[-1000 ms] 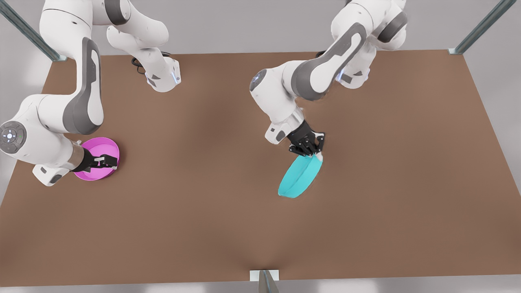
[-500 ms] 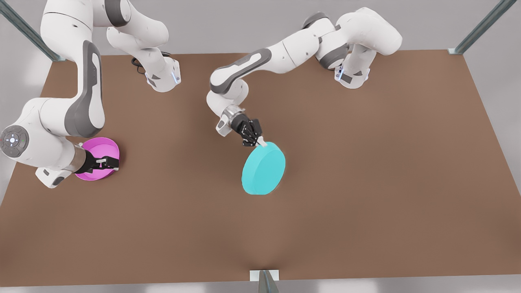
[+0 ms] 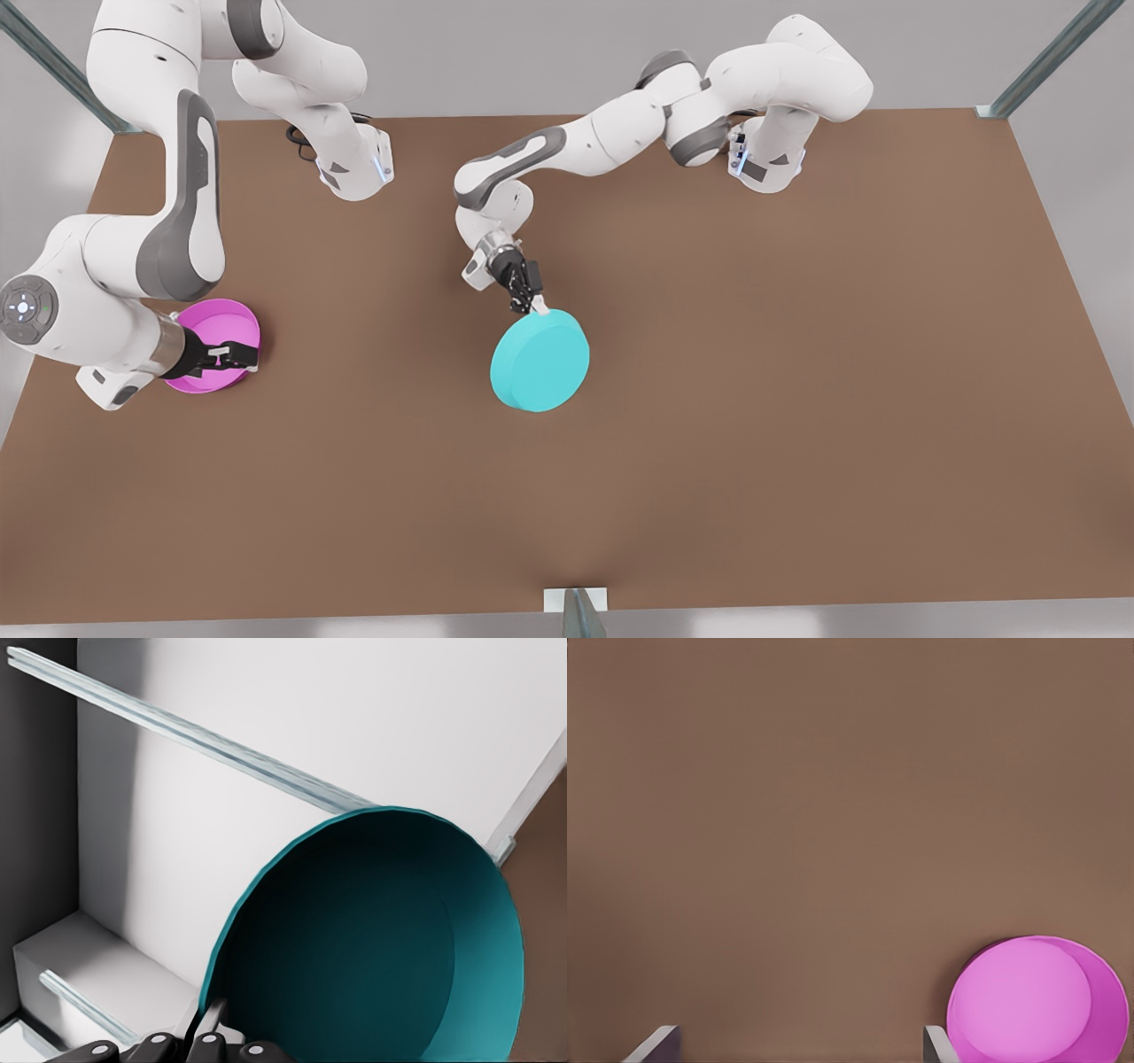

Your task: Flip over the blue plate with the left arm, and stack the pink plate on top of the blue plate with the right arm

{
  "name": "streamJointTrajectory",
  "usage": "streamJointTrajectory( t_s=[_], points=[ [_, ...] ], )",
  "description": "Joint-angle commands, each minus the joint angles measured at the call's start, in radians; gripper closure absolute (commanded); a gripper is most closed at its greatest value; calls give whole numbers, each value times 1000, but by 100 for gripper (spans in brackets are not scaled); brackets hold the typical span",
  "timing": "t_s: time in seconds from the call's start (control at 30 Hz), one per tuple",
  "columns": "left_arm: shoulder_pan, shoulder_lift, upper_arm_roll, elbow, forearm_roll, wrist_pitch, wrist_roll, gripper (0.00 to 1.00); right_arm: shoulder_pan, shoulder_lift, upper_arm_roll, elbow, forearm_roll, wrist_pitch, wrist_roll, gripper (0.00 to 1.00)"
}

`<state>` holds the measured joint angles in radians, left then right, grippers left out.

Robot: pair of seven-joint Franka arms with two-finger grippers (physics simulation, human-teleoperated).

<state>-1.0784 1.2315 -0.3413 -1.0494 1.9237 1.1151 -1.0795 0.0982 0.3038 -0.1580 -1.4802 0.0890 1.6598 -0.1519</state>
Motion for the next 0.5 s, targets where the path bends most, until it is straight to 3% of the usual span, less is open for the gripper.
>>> streamJointTrajectory(
  t_s=[0.0, 0.33, 0.4, 0.43, 0.47],
  points=[
    [-1, 3, -4, 0, -22, 2, 0, 79, 0, 0, 0, 1, 0, 0, 0, 0],
    [-34, 32, -48, 5, -86, 3, 1, 78, 0, 0, 0, 0, 0, 0, 0, 0],
    [-34, 29, -65, 5, -112, 3, 10, 38, 0, 0, 0, 0, 0, 0, 0, 0],
    [-34, 28, -73, 5, -127, 3, 12, 12, 0, 0, 0, 0, 0, 0, 0, 0],
    [-32, 25, -100, 5, -130, 3, 13, 0, 0, 0, 0, 0, 0, 0, 0, 0]
  ],
)
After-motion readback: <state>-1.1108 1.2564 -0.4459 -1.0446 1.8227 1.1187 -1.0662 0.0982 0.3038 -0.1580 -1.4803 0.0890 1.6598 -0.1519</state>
